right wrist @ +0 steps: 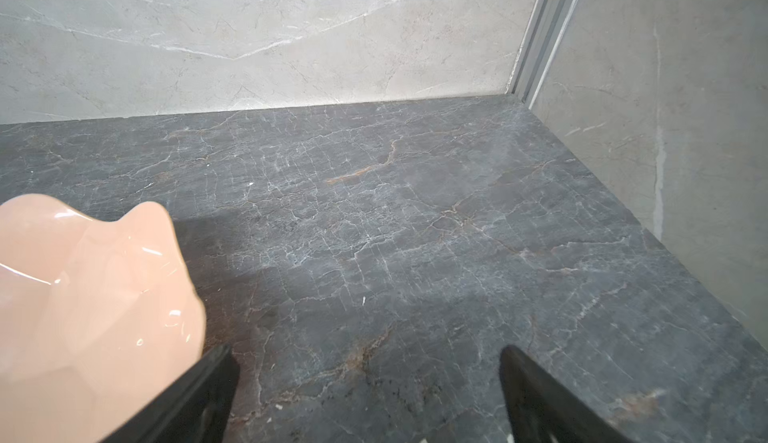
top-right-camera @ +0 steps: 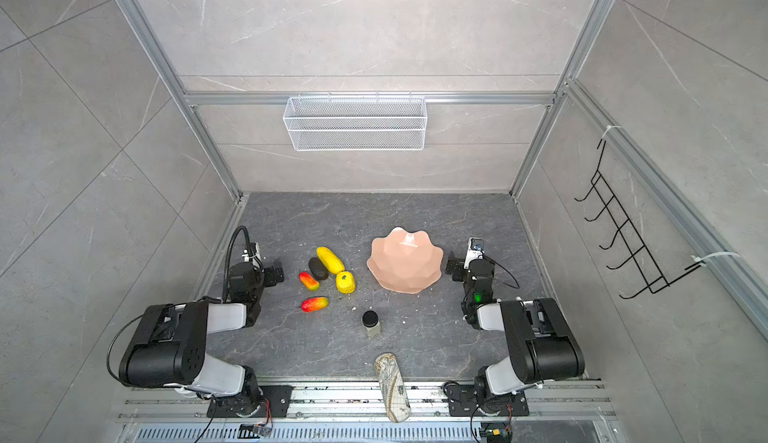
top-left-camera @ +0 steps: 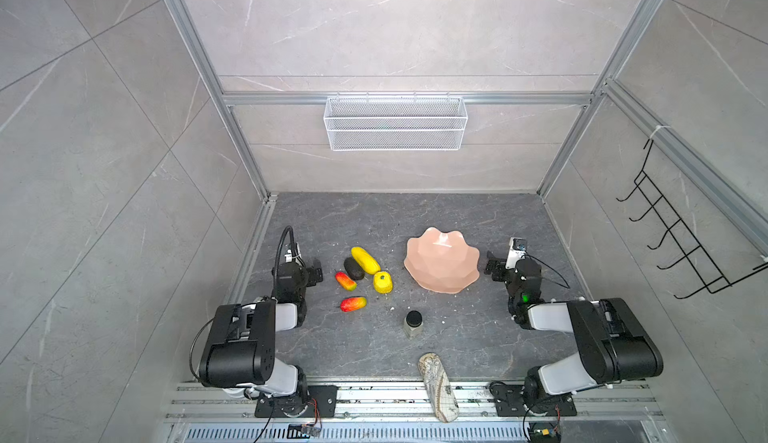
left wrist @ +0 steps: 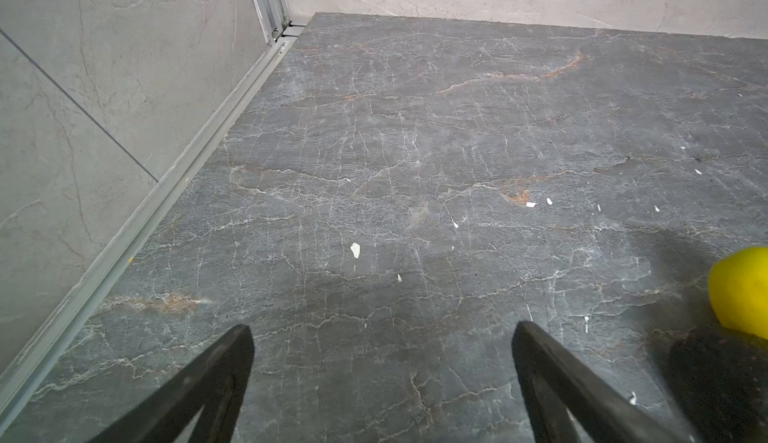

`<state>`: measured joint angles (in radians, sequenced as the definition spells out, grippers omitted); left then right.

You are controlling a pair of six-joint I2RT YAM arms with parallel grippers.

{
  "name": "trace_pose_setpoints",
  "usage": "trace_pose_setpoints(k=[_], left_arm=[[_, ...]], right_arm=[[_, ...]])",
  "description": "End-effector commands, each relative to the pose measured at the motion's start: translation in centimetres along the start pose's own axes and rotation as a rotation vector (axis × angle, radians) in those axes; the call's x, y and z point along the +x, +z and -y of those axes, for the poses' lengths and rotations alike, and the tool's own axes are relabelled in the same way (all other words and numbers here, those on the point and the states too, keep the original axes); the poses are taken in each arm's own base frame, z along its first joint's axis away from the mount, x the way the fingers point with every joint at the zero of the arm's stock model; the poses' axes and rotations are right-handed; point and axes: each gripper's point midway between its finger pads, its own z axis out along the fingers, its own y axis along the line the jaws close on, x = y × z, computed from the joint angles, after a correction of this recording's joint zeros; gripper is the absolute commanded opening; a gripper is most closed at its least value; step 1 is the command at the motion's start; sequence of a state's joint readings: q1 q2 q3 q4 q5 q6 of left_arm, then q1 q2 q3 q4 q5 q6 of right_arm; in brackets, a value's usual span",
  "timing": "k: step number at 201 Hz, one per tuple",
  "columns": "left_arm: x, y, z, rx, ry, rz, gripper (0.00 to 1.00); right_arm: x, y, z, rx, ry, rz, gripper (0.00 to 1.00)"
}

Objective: Place and organize the fake fruits in the fruit bowl
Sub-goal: 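Move the right gripper over the fruit cluster beside the bowl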

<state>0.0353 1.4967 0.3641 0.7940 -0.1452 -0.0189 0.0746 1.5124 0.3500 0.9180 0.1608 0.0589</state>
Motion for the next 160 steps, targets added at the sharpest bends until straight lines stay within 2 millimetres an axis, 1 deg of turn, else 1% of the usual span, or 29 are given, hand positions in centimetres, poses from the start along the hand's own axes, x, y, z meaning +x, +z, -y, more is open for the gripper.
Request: trace_pose_setpoints(k=[1, 160], left_arm=[[-0.97, 0.00, 0.10, 0.013, -0.011, 0.043, 1.00], [-0.95, 0.04, 0.09, 0.013, -0.010, 0.041, 1.00]], right_arm=[[0.31, -0.09, 0.16, 0.012, -0.011, 0.001, 1.00], [0.40, -0.05, 0.18, 0.011, -0.010, -0.004, 1.00]])
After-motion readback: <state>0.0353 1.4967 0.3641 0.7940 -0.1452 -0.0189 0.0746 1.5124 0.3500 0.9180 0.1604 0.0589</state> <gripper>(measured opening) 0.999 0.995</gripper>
